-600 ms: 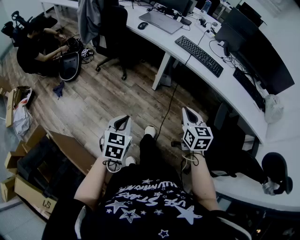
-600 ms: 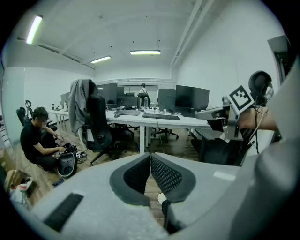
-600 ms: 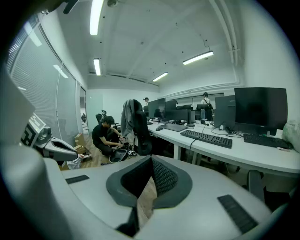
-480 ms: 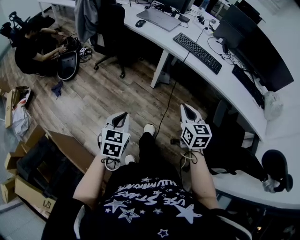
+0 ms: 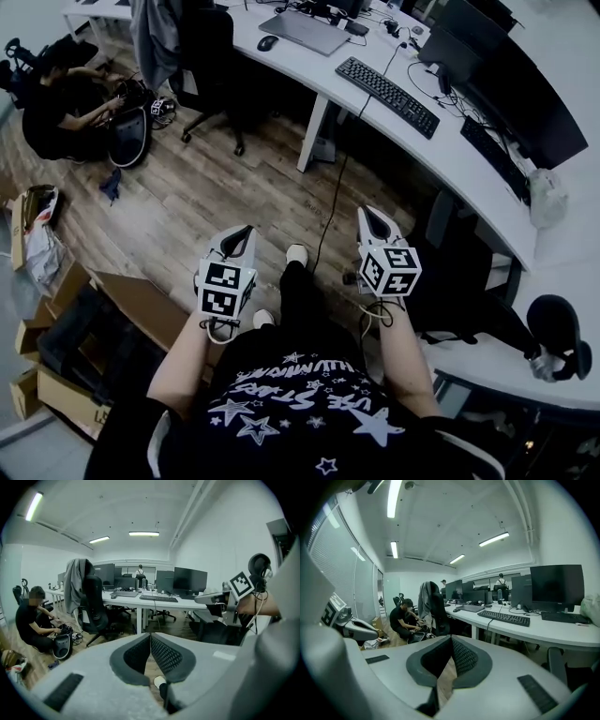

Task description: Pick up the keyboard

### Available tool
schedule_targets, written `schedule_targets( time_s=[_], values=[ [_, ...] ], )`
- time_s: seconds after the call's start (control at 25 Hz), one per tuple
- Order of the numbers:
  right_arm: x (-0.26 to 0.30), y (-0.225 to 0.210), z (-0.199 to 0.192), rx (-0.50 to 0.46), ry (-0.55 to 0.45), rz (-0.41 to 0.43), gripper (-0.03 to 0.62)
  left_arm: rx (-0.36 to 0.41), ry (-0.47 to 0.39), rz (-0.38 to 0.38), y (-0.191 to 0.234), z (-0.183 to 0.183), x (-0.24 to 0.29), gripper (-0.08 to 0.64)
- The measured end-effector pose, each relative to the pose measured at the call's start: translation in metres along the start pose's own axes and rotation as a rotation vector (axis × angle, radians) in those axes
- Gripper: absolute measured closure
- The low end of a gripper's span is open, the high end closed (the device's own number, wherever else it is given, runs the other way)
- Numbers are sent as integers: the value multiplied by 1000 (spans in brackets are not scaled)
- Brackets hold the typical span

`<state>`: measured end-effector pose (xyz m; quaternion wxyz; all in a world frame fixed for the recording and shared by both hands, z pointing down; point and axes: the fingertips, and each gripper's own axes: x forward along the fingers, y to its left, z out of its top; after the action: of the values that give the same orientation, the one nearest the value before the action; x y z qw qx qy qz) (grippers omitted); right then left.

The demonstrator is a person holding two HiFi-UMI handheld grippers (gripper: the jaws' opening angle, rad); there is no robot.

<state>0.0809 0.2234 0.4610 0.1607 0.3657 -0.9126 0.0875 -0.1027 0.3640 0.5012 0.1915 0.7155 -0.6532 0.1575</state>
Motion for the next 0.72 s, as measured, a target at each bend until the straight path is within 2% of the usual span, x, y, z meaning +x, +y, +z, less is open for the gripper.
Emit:
schedule_targets(
  time_s=[0.16,0.32,0.4,0.44,0.52,0.64,0.72],
  values=[
    [6,-14,16,38,-49,-15,588,1,-41,7,10,26,10,537],
    [19,-31,38,82,-111,-16,586,-9,-118,-1,18,61,27,526],
    [33,-39,48,85,-124,-11,582,-2,-144,-9,23,74,39,324],
    [42,-43,52,83,-127,-5,545,6,-146,-10,27,78,47,276],
    [62,-52,60,79,-134,4,442,29,-136,-14,34,83,65,225],
    [97,-72,70,72,-131,0,283,34,-97,-37,43,92,97,182],
    [121,-91,77,69,-117,-16,226,27,-79,-58,46,104,120,165]
  ],
)
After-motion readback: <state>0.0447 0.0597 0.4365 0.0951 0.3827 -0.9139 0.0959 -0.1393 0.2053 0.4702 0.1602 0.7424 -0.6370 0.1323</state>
